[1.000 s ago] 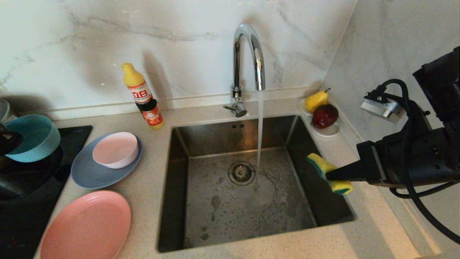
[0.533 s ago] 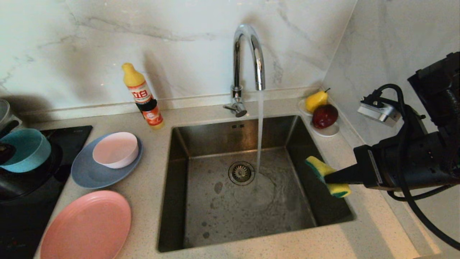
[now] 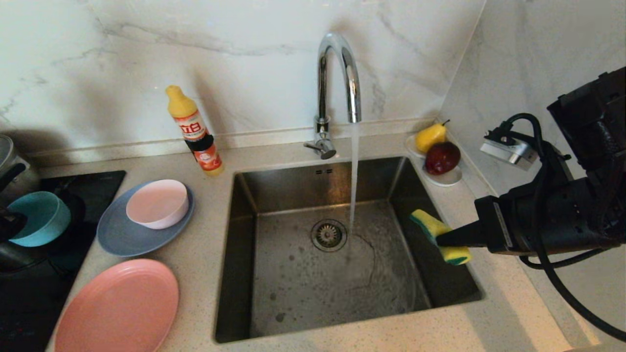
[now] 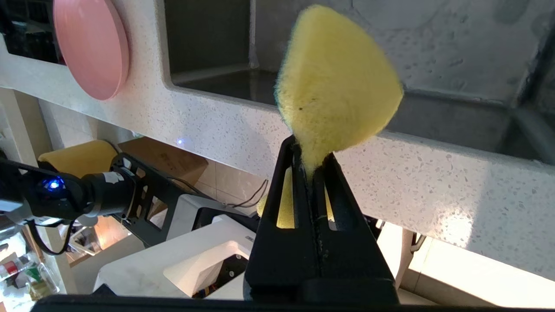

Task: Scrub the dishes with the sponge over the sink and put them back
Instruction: Place the bowl on the table

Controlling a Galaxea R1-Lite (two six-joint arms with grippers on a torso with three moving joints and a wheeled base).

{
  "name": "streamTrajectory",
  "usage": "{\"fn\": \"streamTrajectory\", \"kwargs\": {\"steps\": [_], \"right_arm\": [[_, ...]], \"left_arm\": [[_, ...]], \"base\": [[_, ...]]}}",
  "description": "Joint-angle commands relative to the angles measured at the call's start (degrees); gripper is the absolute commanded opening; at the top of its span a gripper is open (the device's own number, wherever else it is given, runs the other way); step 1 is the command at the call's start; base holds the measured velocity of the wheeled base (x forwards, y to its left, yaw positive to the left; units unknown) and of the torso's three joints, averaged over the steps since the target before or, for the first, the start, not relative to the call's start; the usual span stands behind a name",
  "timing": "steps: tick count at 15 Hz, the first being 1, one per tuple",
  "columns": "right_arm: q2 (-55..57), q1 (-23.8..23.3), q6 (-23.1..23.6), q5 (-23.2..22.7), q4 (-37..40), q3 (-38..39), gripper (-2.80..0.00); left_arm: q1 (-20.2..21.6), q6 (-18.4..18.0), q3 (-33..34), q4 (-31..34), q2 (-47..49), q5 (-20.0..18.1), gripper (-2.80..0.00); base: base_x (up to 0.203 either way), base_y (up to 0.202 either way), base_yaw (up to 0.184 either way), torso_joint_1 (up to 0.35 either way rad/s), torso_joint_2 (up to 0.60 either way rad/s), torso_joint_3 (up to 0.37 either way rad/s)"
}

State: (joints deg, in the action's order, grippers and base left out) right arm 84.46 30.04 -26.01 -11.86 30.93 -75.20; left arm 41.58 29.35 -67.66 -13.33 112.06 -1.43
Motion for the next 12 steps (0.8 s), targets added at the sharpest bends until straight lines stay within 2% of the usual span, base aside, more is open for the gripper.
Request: {"fn": "streamTrajectory", "kwargs": {"steps": [1, 9, 12], "right_arm": [[0.01, 0.02, -0.09, -0.09, 0.10, 0.67, -2.80], [0.18, 0.55, 0.17, -0.44, 0.10, 0.58, -2.80], [0.36, 0.55, 0.25, -0.44, 0.10, 0.76, -2.80]], "left_arm": [[0.38, 0.97, -0.64, -1.88, 4.03, 0.06, -2.80], [1.59, 1.48, -4.75, -1.44, 6.66, -0.95, -2.80], [1.57, 3.88, -8.41, 0.16, 8.00, -0.87, -2.80]], "base": [[0.000, 0.000, 0.000, 0.000, 0.00, 0.000], [0.000, 0.000, 0.000, 0.000, 0.00, 0.000], [0.000, 0.000, 0.000, 0.000, 0.00, 0.000]]}}
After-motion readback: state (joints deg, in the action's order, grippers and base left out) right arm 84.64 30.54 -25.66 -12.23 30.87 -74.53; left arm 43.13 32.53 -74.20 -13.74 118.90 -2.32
